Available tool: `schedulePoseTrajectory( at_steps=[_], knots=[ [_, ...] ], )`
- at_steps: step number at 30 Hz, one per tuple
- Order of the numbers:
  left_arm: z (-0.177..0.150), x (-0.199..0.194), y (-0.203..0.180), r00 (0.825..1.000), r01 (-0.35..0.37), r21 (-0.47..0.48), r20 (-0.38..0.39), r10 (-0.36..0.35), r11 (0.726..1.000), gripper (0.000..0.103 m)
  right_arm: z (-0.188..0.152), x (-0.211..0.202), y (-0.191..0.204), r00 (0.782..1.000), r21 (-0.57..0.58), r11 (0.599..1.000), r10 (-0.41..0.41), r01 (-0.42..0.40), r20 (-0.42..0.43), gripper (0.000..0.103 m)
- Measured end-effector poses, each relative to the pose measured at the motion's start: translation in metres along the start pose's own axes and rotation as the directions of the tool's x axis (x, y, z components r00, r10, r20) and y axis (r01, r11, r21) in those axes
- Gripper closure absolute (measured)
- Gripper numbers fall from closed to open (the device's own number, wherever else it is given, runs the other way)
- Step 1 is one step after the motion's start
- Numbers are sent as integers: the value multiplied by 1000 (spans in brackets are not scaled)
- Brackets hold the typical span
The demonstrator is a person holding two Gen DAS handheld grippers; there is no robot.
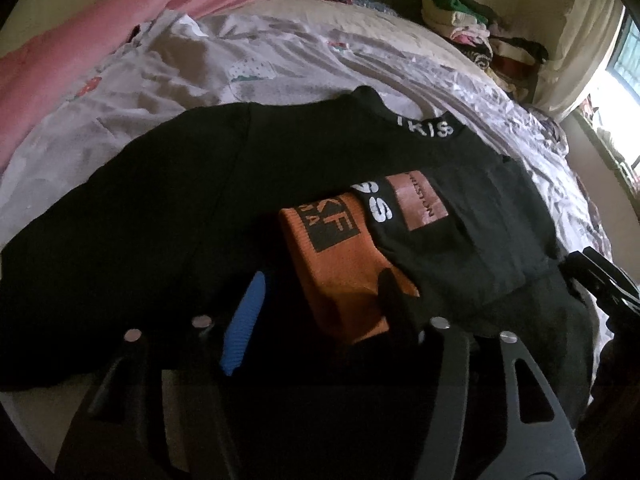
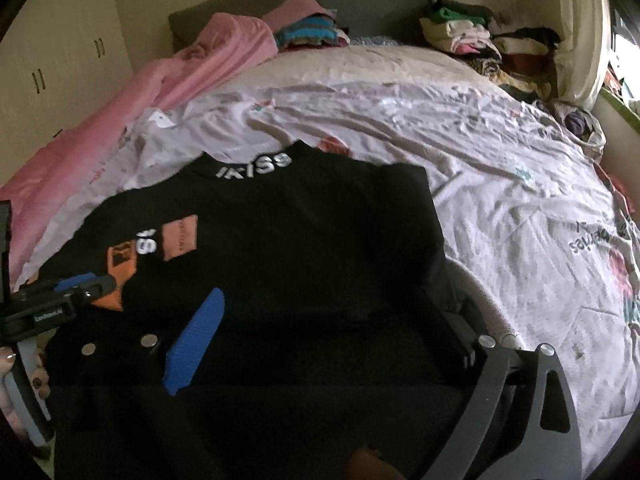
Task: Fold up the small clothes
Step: 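Move the left gripper to the orange cuff of the other sleeve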
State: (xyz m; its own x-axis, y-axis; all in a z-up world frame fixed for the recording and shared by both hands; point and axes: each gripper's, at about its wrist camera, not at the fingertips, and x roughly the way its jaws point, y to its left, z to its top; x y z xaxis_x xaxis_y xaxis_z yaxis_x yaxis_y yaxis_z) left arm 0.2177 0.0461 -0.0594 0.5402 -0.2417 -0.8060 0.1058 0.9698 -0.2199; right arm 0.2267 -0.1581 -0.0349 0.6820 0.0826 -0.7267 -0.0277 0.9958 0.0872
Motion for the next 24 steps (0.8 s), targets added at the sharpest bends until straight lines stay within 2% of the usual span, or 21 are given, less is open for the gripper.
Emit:
schedulePoseTrajectory(
  at_steps=[3, 4, 9, 11, 17, 20, 24],
  knots=[
    [0, -10, 2, 1000, 5, -12, 17, -4, 1000, 42, 1, -10, 6, 1000, -5, 1000, 10, -10, 25, 7],
    [1, -13, 2, 1000, 0, -13, 22, 0, 1000, 37, 2, -13, 8, 999, -6, 1000, 13, -13, 32, 7],
    [5, -34, 8, 998, -11, -39, 56, 13, 999, 36, 6, -27, 19, 997, -13, 999, 34, -34, 63, 6],
    [5, -42, 8, 998, -12, -42, 67, 15, 999, 20, 7, -32, 24, 997, -19, 999, 40, -39, 73, 6],
    [5, -65, 7, 993, -19, -49, 111, 25, 999, 19, 10, -45, 38, 993, -38, 997, 72, -68, 97, 6],
    [5, -79, 9, 991, -18, -56, 129, 25, 998, 14, 10, -52, 45, 990, -51, 995, 91, -86, 109, 5],
    [3, -97, 17, 985, -48, -80, 159, 60, 996, 10, 11, -61, 56, 986, -67, 992, 112, -104, 124, 5]
  ],
)
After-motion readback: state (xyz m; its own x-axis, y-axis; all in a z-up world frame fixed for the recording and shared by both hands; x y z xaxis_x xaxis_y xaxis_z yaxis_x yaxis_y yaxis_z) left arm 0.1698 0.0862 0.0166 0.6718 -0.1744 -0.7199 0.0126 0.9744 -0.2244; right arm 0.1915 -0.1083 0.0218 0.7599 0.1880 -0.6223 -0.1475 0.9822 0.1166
